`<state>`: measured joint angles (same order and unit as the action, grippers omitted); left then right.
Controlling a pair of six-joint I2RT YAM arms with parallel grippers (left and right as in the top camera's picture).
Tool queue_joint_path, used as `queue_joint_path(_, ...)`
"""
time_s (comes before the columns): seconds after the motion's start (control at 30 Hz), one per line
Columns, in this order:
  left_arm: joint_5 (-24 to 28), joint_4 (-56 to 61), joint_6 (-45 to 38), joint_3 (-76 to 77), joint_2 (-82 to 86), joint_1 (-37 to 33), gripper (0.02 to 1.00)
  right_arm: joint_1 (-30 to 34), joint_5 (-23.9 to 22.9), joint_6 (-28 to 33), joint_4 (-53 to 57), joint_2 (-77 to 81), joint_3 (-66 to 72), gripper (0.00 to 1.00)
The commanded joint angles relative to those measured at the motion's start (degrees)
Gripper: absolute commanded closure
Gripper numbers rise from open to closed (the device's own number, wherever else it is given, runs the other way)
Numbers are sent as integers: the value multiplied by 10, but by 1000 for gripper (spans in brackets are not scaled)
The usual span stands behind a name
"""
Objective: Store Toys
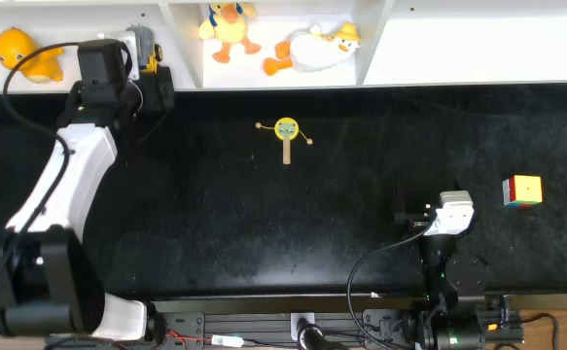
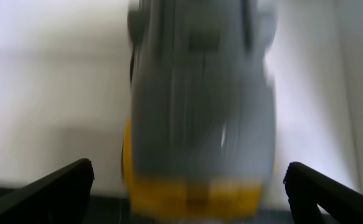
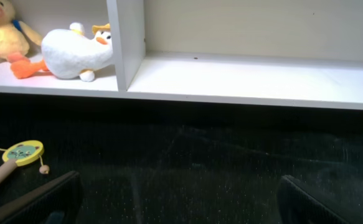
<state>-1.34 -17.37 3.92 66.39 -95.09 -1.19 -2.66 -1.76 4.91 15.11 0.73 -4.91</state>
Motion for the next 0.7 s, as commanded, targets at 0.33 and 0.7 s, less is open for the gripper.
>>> queue_joint_path(0.33, -26, 8, -8, -322, 412, 17, 20, -3, -2, -2, -2, -5, -1, 3)
queue_joint_path(0.7, -18, 212, -72, -622, 817, 67, 23, -3, -2, -2, -2, -5, -1, 5)
